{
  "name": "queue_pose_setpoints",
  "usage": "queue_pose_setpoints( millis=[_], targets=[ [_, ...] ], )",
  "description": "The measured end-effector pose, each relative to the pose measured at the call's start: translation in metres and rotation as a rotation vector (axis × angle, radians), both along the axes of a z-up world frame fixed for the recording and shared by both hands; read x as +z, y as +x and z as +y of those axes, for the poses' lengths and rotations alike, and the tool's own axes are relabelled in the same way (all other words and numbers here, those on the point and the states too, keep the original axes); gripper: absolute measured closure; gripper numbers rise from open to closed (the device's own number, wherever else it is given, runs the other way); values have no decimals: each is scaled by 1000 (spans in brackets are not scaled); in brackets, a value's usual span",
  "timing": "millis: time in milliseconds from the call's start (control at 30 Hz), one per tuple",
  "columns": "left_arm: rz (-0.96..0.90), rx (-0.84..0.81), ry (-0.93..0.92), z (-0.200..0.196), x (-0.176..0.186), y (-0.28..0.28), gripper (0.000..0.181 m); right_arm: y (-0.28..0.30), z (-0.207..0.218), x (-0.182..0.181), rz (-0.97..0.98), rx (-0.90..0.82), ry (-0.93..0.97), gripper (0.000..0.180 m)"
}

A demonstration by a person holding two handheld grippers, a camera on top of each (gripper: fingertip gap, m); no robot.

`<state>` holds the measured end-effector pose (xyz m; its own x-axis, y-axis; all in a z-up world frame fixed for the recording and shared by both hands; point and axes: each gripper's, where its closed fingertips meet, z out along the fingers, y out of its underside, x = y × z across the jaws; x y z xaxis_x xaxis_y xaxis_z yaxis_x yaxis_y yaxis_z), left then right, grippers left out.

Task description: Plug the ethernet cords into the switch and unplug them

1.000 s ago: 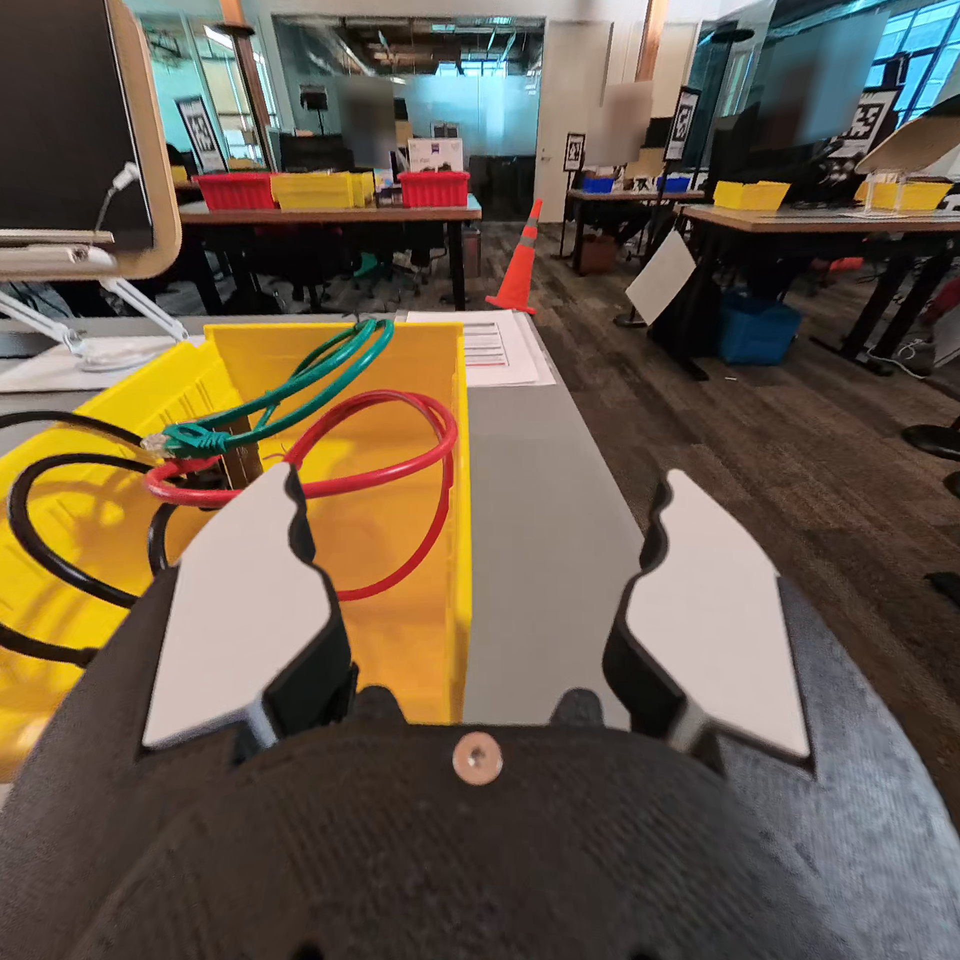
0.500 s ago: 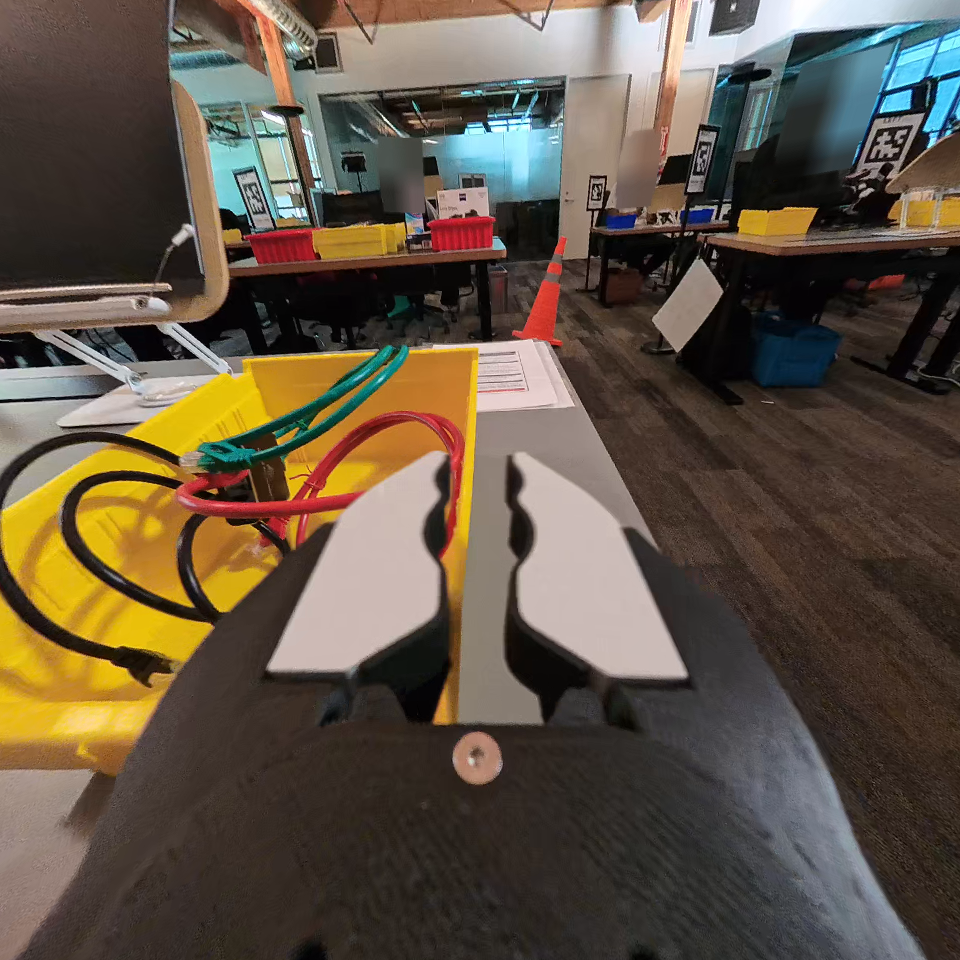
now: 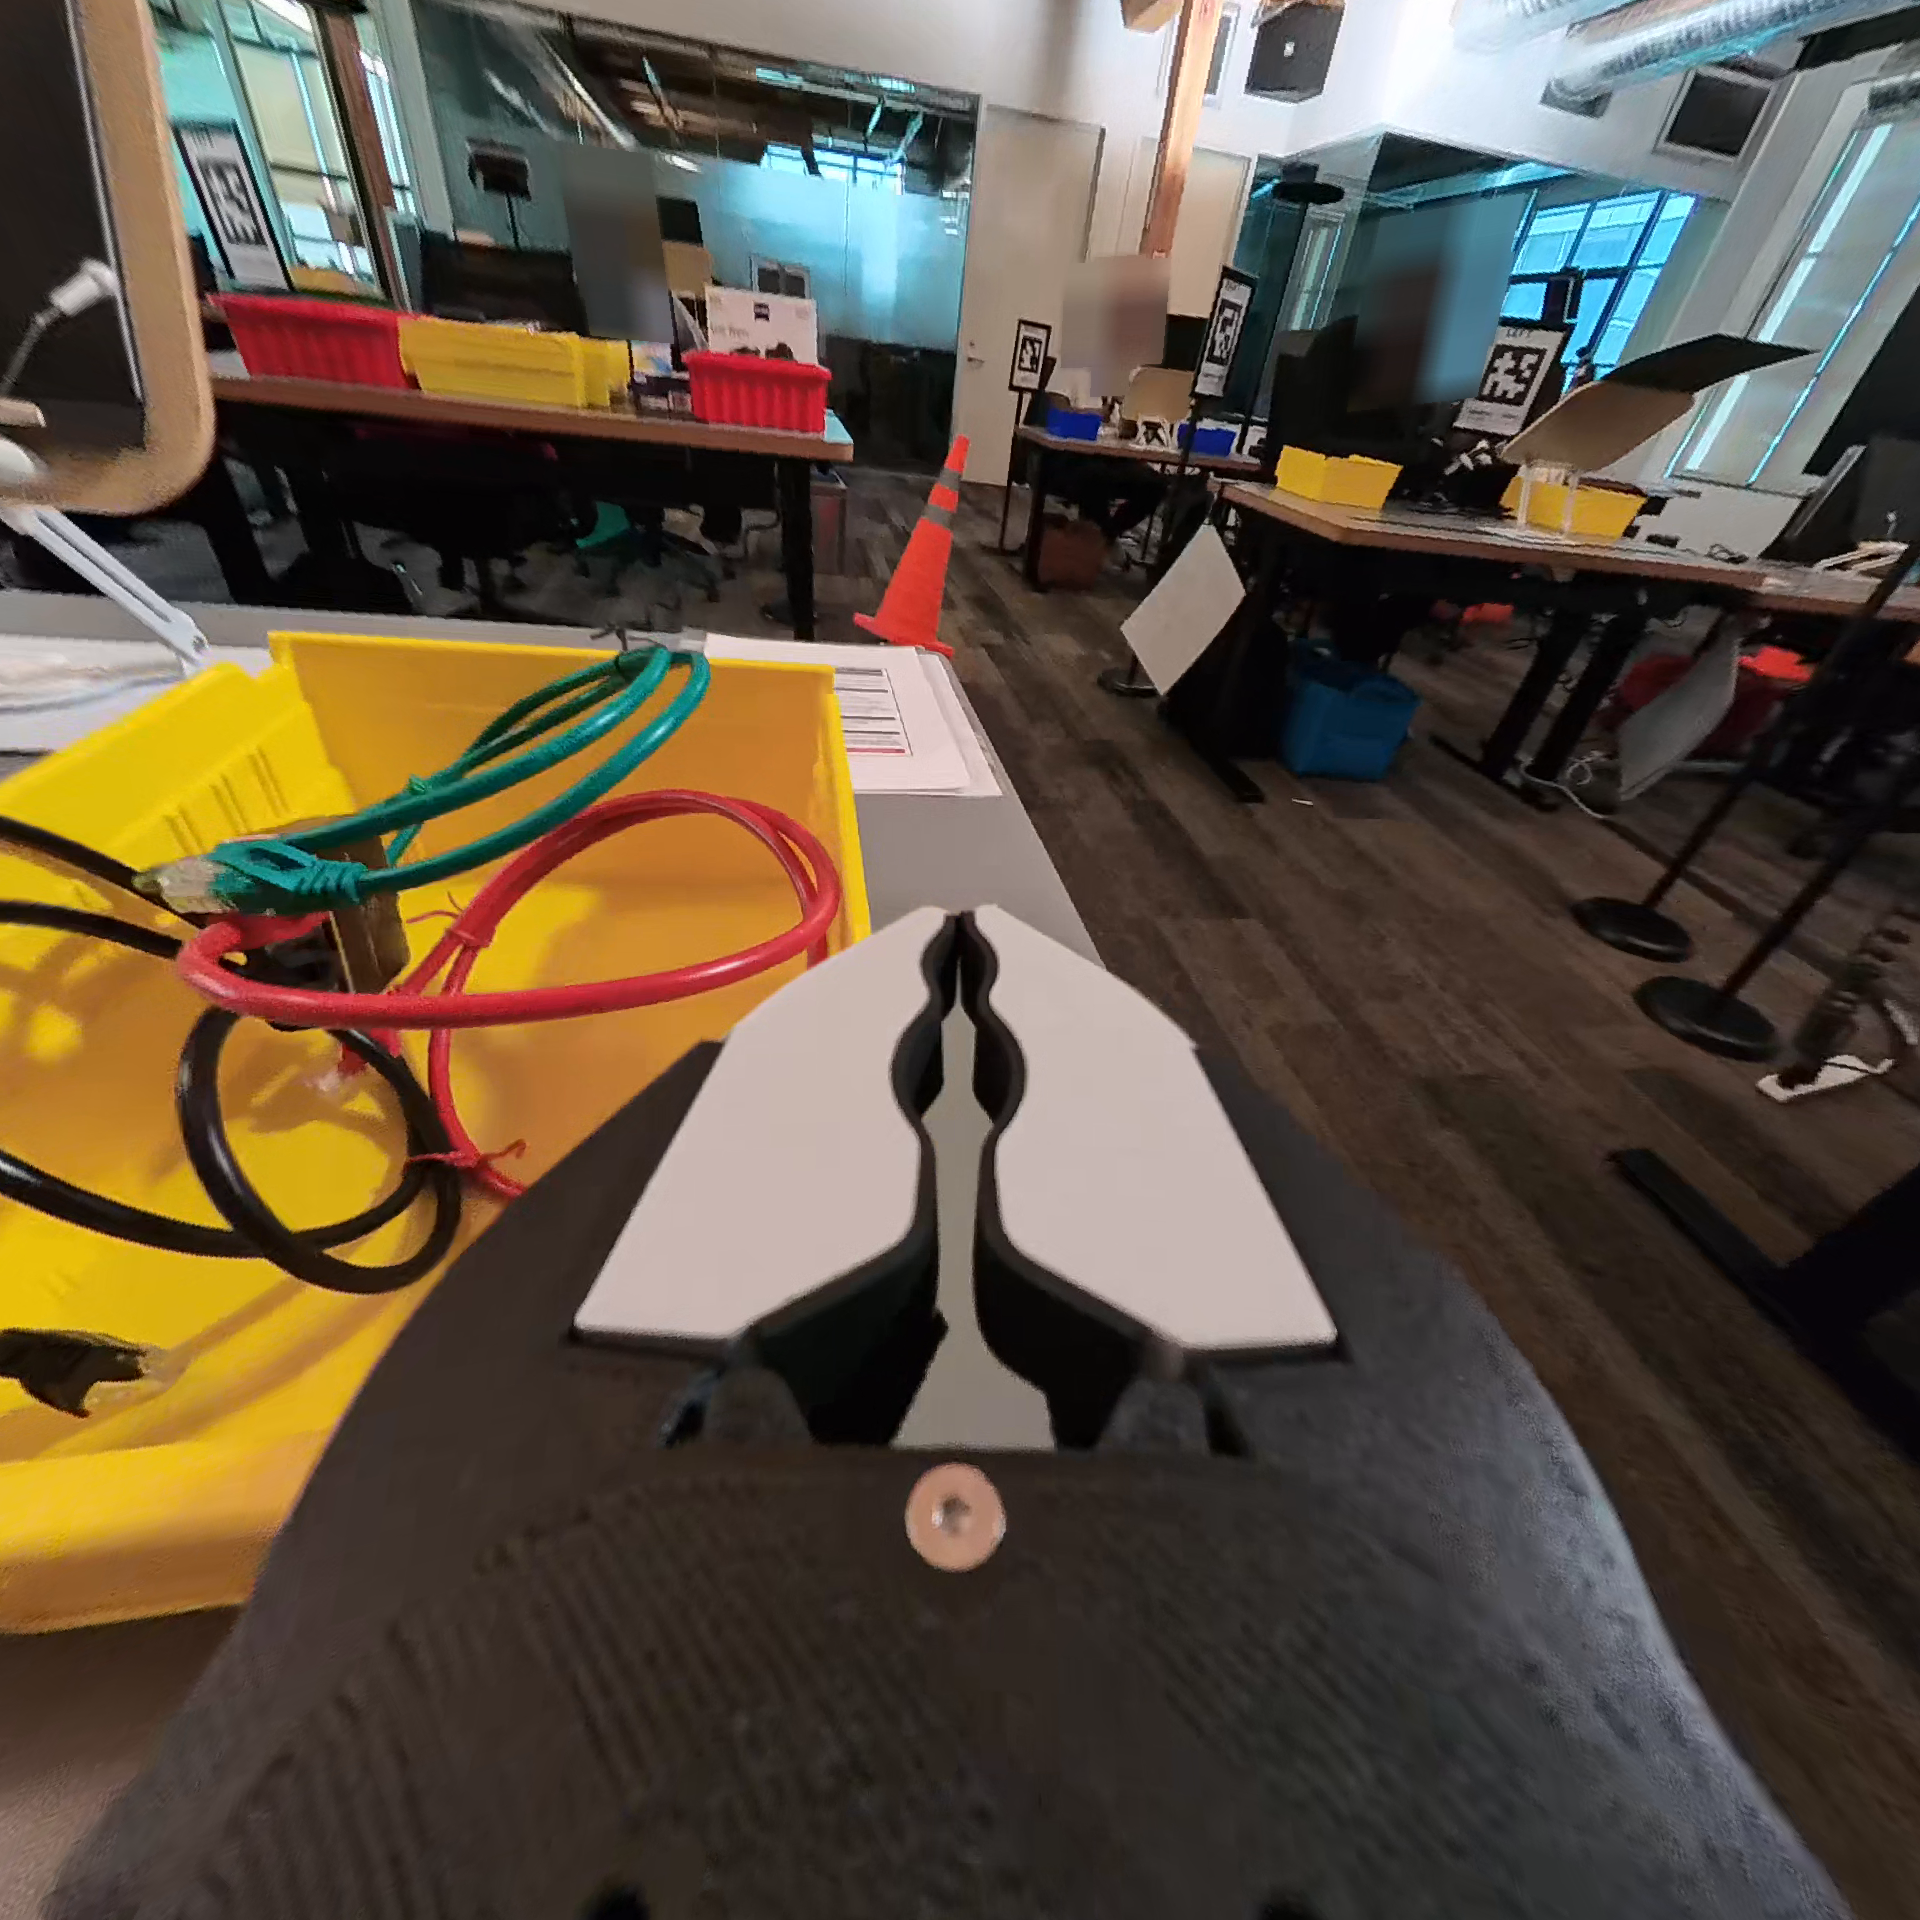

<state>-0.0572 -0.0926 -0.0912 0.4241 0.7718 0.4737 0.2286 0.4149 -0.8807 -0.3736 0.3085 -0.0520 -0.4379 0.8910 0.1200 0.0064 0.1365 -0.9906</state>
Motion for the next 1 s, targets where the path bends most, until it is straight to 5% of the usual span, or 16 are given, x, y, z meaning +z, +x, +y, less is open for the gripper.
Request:
queue_pose_setpoints(
  millis=[200, 400, 667, 1000],
  targets=[
    [2, 1, 4, 0, 0, 0, 88, 1, 4, 0, 8, 22, -41, 180],
    [-6, 17, -3, -2, -1, -1, 87, -3, 21, -1, 157, -66, 127, 180],
    [-5, 29, 6, -4, 0, -1, 87, -1, 19, 12, 33, -67, -35, 179],
    [-8, 36, 18, -6, -1, -1, 87, 0, 8, 7, 23, -4, 8, 180]
  ],
)
